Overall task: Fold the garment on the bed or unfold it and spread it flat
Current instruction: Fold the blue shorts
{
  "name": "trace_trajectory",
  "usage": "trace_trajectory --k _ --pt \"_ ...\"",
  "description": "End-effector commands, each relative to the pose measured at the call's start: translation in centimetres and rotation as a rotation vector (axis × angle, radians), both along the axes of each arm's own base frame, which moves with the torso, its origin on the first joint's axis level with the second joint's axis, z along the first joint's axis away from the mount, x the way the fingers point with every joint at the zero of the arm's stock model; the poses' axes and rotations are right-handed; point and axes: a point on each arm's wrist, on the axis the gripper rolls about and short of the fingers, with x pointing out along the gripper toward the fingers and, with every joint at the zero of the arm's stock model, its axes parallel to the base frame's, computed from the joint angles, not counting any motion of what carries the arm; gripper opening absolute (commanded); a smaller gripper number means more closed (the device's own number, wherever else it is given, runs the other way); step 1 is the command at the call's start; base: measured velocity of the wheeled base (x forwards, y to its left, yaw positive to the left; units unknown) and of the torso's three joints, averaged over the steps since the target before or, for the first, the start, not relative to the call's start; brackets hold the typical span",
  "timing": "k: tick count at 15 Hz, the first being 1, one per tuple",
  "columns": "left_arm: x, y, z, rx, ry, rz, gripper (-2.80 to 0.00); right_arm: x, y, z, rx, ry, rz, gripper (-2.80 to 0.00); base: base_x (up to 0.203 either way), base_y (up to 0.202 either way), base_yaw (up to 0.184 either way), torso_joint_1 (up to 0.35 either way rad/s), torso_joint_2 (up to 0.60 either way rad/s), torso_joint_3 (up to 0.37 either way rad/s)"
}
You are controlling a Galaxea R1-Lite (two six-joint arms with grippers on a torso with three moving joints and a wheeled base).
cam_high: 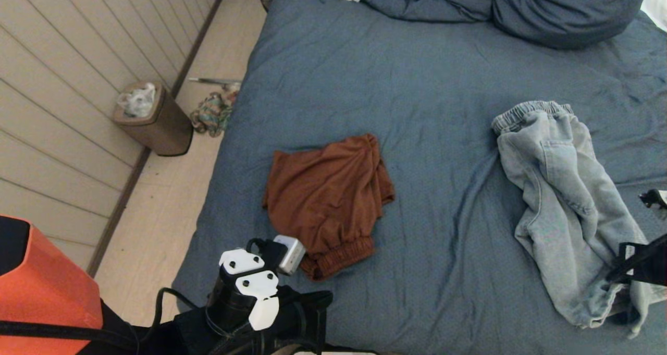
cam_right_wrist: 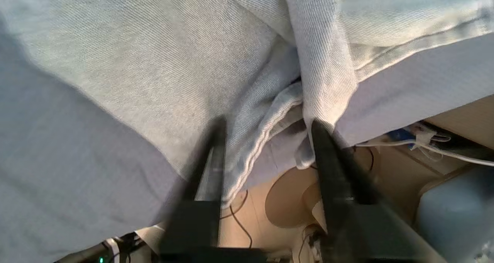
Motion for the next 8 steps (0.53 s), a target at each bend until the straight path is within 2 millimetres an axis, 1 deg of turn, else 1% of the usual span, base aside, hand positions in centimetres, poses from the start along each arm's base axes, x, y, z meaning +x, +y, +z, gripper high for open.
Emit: trace_trajectory --k 1,4,5,6,8 --pt "0.0 0.0 0.0 -0.006 -0.001 0.001 -2.80 1.6 -0.8 -2.4 0.038 0.097 -0.009 -2.80 0.000 0.000 0.000 0.000 0.00 0.000" --pt "0.1 -0.1 -0.2 0.000 0.004 0.001 -2.80 2.8 -1.7 -5.0 0.067 0.186 -0.035 -2.80 0.000 0.000 0.000 0.000 0.00 0.000" --pt "0.1 -0.1 -0.3 0.001 0.005 0.000 -2.80 3.4 -2.3 -5.5 0.059 0.188 -0.056 -2.80 0.000 0.000 0.000 0.000 0.00 0.000" --pt "0.1 -0.1 -0.3 0.001 0.005 0.000 -2.80 4.1 -3.1 -5.7 0.043 0.161 -0.077 -2.80 0.000 0.000 0.000 0.000 0.00 0.000" --pt "0.1 -0.2 -0.5 0.007 0.010 0.000 -2.80 4.9 -5.1 -4.8 0.005 0.091 -0.124 -2.80 0.000 0.000 0.000 0.000 0.00 0.000"
